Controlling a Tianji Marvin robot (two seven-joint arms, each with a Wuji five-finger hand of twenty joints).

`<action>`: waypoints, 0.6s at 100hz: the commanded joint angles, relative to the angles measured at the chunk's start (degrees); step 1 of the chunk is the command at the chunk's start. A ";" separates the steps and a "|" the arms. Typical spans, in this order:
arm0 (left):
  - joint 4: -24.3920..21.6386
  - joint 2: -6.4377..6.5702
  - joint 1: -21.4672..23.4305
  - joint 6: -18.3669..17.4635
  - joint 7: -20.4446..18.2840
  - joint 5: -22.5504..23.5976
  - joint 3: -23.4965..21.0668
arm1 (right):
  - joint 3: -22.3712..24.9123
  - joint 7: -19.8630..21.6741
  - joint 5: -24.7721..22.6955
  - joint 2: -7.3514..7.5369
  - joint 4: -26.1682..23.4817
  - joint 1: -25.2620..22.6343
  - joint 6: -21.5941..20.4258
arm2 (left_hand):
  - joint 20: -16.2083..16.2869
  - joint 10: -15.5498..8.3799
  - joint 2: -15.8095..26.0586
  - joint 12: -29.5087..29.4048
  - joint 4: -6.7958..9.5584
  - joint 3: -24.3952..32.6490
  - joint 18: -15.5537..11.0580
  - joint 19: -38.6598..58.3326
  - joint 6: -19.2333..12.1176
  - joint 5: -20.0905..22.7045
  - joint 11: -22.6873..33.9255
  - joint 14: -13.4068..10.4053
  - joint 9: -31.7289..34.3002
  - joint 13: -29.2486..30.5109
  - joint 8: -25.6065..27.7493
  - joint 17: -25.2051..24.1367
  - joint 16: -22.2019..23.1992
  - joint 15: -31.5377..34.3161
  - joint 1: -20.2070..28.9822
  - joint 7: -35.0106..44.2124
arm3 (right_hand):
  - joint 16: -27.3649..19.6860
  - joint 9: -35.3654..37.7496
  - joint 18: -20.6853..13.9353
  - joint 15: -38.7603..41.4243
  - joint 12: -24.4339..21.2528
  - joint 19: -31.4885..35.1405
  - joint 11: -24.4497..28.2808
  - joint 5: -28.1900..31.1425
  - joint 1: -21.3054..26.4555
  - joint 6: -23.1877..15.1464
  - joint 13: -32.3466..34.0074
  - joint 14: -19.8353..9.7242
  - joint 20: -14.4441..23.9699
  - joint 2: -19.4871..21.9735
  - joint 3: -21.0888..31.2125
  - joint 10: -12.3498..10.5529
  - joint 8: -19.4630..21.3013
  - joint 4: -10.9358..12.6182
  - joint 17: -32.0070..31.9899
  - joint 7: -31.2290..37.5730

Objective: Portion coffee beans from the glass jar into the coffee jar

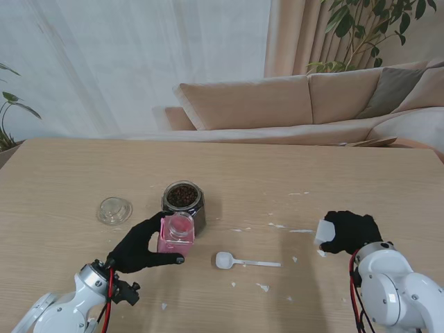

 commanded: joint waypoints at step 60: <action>-0.62 -0.12 0.31 -0.03 -1.03 0.13 -0.08 | -4.95 -9.16 -3.99 -0.34 13.29 0.90 2.91 | 0.50 -7.22 8.32 2.42 2.34 18.02 -1.05 2.14 -10.79 4.32 9.89 -0.81 5.74 0.38 5.43 1.02 1.11 0.26 9.74 12.79 | 2.25 -8.30 -2.23 3.83 2.30 2.99 5.55 1.82 0.64 -13.69 -7.52 -2.18 0.32 7.44 8.05 -2.18 3.61 2.60 -2.26 2.21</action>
